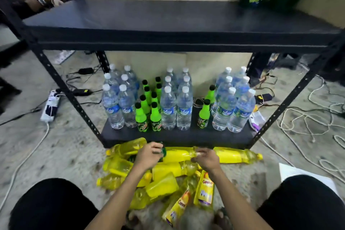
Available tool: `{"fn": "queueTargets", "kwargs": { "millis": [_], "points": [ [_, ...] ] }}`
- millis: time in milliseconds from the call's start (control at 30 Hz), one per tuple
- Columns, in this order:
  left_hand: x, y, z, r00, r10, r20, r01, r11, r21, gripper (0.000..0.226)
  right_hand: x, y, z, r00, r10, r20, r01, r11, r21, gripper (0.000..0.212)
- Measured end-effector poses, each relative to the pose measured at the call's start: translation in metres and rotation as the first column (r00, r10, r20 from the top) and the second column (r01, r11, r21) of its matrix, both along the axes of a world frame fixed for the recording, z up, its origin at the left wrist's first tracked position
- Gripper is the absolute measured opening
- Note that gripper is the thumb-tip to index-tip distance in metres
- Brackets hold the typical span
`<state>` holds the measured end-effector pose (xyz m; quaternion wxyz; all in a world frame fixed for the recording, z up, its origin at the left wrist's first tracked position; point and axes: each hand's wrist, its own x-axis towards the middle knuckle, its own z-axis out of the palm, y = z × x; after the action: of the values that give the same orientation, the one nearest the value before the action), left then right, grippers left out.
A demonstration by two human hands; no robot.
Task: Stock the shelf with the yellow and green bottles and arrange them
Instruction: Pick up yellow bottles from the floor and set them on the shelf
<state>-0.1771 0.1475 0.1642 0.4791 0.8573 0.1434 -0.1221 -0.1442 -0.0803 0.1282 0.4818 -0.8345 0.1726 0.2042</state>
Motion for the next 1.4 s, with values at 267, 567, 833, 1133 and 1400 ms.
{"fn": "queueTargets", "kwargs": {
  "millis": [267,567,833,1133,1400],
  "points": [
    [-0.001,-0.047,-0.124,0.905,-0.106,-0.413,0.177,0.975,0.138,0.032,0.010,-0.028,-0.095,0.952,-0.209,-0.224,0.180,0.973,-0.141,0.058],
    [0.026,-0.128,-0.205,0.776,-0.390,-0.496,0.629,0.546,0.554,0.036,0.042,-0.061,-0.167,0.880,-0.329,-0.343,0.268,0.939,-0.214,0.081],
    [0.038,-0.135,-0.237,0.707,-0.361,-0.608,0.698,0.490,0.522,0.037,0.060,-0.067,-0.207,0.860,-0.308,-0.406,0.272,0.951,-0.145,0.073],
    [0.041,-0.141,-0.234,0.722,-0.319,-0.614,0.632,0.666,0.397,0.043,0.061,-0.073,-0.221,0.853,-0.311,-0.419,0.259,0.950,-0.177,0.066],
    [0.026,-0.122,-0.218,0.779,-0.356,-0.516,0.551,0.783,0.290,0.070,0.049,-0.070,-0.202,0.881,-0.341,-0.328,0.293,0.937,-0.189,0.069]
  ]
}}
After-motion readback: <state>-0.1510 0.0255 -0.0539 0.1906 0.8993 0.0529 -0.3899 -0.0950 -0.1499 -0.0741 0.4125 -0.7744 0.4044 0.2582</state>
